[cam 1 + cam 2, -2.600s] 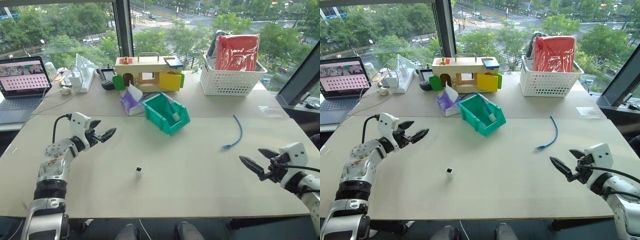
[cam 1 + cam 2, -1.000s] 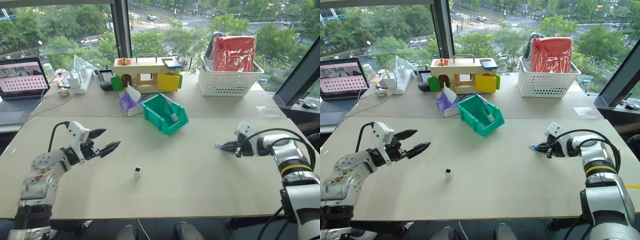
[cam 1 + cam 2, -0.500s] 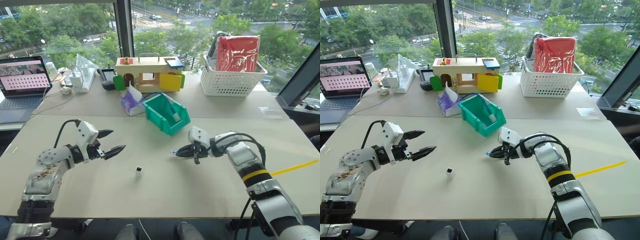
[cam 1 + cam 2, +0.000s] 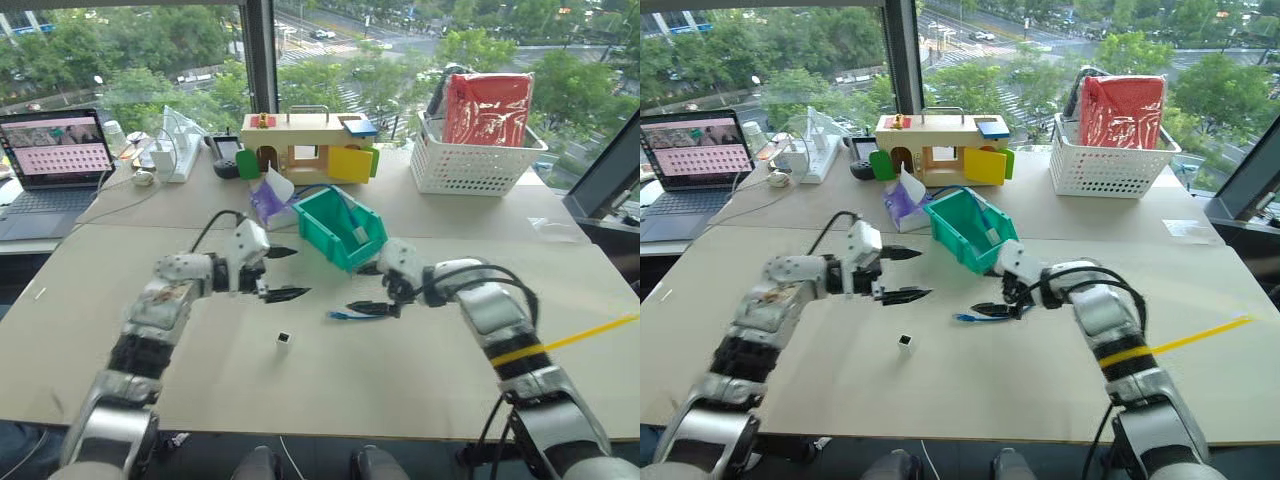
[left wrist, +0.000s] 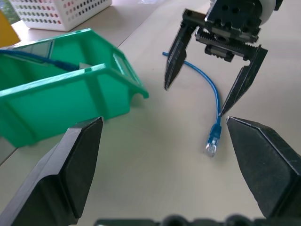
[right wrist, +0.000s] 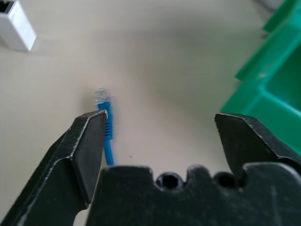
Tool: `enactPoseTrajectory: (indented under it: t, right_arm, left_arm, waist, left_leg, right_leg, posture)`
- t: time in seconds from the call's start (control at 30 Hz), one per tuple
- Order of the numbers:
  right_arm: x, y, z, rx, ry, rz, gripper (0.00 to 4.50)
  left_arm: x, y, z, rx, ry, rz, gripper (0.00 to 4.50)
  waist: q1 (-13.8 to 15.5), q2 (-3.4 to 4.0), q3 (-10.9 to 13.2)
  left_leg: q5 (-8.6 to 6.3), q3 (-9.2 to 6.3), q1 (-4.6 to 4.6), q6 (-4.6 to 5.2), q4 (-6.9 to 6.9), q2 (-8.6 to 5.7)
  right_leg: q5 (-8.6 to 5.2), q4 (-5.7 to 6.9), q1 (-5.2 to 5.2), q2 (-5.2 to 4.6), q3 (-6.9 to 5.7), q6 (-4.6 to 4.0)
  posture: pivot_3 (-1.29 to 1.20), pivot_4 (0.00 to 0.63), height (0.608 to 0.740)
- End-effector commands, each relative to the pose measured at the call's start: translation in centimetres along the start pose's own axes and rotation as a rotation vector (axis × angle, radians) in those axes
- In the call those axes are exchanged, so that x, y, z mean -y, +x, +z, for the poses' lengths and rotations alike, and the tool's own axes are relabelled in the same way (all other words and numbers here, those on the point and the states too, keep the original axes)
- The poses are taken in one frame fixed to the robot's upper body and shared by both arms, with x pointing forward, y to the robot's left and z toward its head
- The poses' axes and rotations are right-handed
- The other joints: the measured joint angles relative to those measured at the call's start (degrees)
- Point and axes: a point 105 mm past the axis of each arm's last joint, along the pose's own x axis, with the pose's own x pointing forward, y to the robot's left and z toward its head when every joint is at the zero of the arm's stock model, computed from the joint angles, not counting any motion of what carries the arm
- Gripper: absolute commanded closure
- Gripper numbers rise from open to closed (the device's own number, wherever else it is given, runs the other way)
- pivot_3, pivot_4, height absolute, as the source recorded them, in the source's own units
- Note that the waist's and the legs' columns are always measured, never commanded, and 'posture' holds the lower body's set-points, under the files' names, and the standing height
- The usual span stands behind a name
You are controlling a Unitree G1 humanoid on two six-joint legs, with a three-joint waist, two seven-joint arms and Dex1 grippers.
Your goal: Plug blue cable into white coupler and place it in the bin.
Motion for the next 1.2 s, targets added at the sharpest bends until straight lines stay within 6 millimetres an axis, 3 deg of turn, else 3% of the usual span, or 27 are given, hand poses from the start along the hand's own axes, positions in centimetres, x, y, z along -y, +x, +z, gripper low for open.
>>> enactPoseTrajectory:
  t: [0.03,0.2,0.37,0.57,0.67,0.83,1.03,1.2]
  right_arm:
    - [-0.2,-3.7,0.7,0.021,0.038,-0.115,0.04]
    - [-1.8,-7.2,-0.4,-0.018,0.124,-0.25,0.04]
    - [-3.8,-8.5,-1.5,-0.034,0.218,-0.322,0.04]
    - [-4.4,-9.2,-1.6,-0.046,0.245,-0.374,0.04]
    - [-4.5,-9.4,-1.7,-0.063,0.24,-0.381,0.0]
    - [-4.2,-10.0,-1.4,-0.069,0.235,-0.396,0.0]
    - [-5.2,-10.6,-1.7,-0.04,0.358,-0.44,0.0]
    - [-7.6,-10.0,-2.9,0.055,0.706,-0.463,0.0]
  left_arm:
    - [0.2,2.6,0.3,-0.012,0.058,-0.123,0.0]
    - [0.8,4.0,-2.1,-0.147,0.13,-0.264,0.0]
    - [0.8,4.6,-3.3,-0.197,0.152,-0.304,0.0]
    - [1.6,5.4,-4.5,-0.22,0.151,-0.341,0.0]
    - [2.0,5.5,-5.3,-0.254,0.143,-0.362,0.61]
    - [2.3,4.9,-7.9,-0.368,0.133,-0.357,2.3]
    - [1.8,4.8,-6.8,-0.319,0.102,-0.336,4.41]
    - [0.4,4.7,-3.7,-0.181,0.02,-0.262,4.43]
  waist:
    - [0.24,0.0,0.0]
    - [-0.32,0.0,0.0]
    - [-0.85,-0.02,0.01]
    - [-0.85,-0.03,0.01]
    - [-0.85,-0.03,0.02]
    - [-0.82,-0.06,-0.02]
    - [-0.84,-0.11,-0.07]
    - [-1.1,-0.11,-0.07]
  left_leg:
    - [-0.01,-0.01,-0.03,0.01,0.0,-0.01]
    - [-0.06,-0.06,-0.05,0.09,0.0,-0.08]
    - [-0.05,-0.2,-0.05,0.09,0.01,-0.11]
    - [-0.05,-0.25,-0.08,0.09,0.08,-0.16]
    - [-0.05,-0.26,-0.09,0.09,0.08,-0.16]
    - [-0.05,-0.31,-0.02,0.1,0.08,-0.18]
    - [0.0,-0.4,0.1,0.18,0.15,-0.19]
    - [0.01,-0.57,-0.05,0.19,0.16,-0.19]
  right_leg:
    - [0.0,-0.02,0.0,-0.01,0.0,0.0]
    - [-0.02,-0.09,0.0,-0.03,0.05,0.03]
    - [-0.02,-0.05,0.03,-0.01,0.05,0.04]
    - [-0.06,-0.08,0.07,-0.03,0.05,0.11]
    - [-0.07,-0.07,0.07,-0.02,0.05,0.11]
    - [-0.07,-0.08,0.19,-0.02,0.05,0.13]
    - [-0.19,-0.02,0.33,0.0,0.05,0.31]
    - [-0.13,0.01,0.22,0.07,0.03,0.22]
  posture:
    - [0.0,0.15,0.732]
    - [0.0,0.15,0.732]
    - [0.0,0.15,0.732]
    - [0.0,0.15,0.732]
    - [0.0,0.15,0.732]
    - [0.0,0.15,0.732]
    - [0.0,0.15,0.732]
    - [0.0,0.15,0.732]
